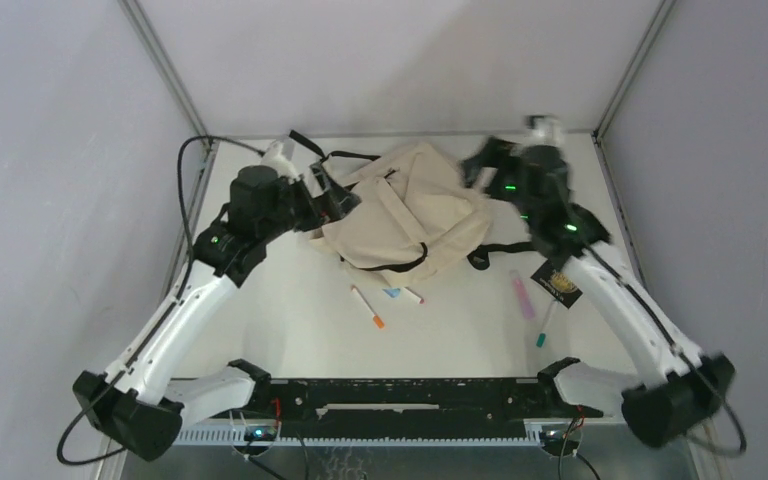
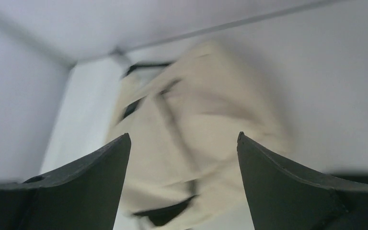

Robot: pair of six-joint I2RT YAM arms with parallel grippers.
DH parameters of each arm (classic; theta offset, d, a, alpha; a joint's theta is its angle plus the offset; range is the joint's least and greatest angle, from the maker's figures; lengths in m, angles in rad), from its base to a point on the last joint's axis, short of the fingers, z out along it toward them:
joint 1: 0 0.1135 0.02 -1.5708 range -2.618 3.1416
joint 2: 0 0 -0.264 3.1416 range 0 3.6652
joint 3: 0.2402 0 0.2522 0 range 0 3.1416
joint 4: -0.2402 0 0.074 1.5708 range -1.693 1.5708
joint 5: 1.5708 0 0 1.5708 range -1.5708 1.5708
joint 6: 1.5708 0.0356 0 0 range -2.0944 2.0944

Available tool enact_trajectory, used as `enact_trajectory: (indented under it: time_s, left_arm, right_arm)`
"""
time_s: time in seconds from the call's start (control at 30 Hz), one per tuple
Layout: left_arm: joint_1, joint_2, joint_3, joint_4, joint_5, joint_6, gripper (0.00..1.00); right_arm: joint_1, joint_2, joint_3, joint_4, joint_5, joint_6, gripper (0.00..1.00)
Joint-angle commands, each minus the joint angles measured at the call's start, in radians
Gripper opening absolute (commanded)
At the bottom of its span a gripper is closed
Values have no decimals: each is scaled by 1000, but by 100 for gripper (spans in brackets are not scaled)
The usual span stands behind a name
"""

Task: Pack the student bag
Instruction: Place the files at the center of the board, then move the book to the center of the board.

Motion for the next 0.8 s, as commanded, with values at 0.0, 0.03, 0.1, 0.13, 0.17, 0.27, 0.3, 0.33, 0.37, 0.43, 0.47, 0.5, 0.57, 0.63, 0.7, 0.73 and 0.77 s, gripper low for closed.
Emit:
enact_trajectory:
  time_s: [0.0,0.03,0.1,0.13,0.17,0.27,0.3,0.33,0.37,0.43,0.47,0.5,0.57,0.63,0.7,0.73,0.77]
  left_arm:
    - [-138,122,140,39,23,130,98]
    - [-172,157,157,41,37,138,98]
    - [-239,234,197,41,71,154,97]
    - [-269,270,216,37,90,162,97]
    - [-297,306,241,30,101,172,97]
    - [-364,403,305,8,127,194,97]
    - [-378,431,322,5,139,198,97]
    - [-385,457,338,4,153,198,97]
    - [-390,478,354,-2,169,198,97]
    - [-392,508,370,-7,201,193,96]
    - [-392,514,371,-7,211,195,96]
    - [-392,512,369,-9,213,197,96]
    - [-392,507,368,-18,208,212,97]
    - [-392,499,367,-31,198,224,97]
    - [-390,499,368,-35,194,227,97]
    - [-392,499,369,-35,196,227,97]
    - [-391,503,371,-34,200,224,97]
  right_arm:
    - [-388,-145,-274,-186,7,176,89]
    - [-486,-175,-345,-190,-60,210,88]
    - [-675,-228,-482,-168,-159,244,87]
    - [-747,-246,-533,-154,-209,253,86]
    - [-802,-254,-573,-138,-236,258,86]
    - [-876,-216,-614,-105,-231,241,87]
    - [-887,-188,-614,-96,-217,230,88]
    - [-894,-147,-614,-85,-196,222,89]
    - [-907,-110,-614,-73,-183,218,90]
    - [-945,-50,-613,-40,-189,211,90]
    - [-959,-25,-611,-21,-187,203,90]
    - [-972,-5,-608,-2,-182,189,90]
    - [-999,37,-585,21,-176,167,90]
    - [-1035,78,-558,38,-183,157,90]
    - [-1063,115,-540,63,-177,157,87]
    - [-1068,136,-527,75,-146,160,85]
    - [-1070,162,-508,73,-126,165,84]
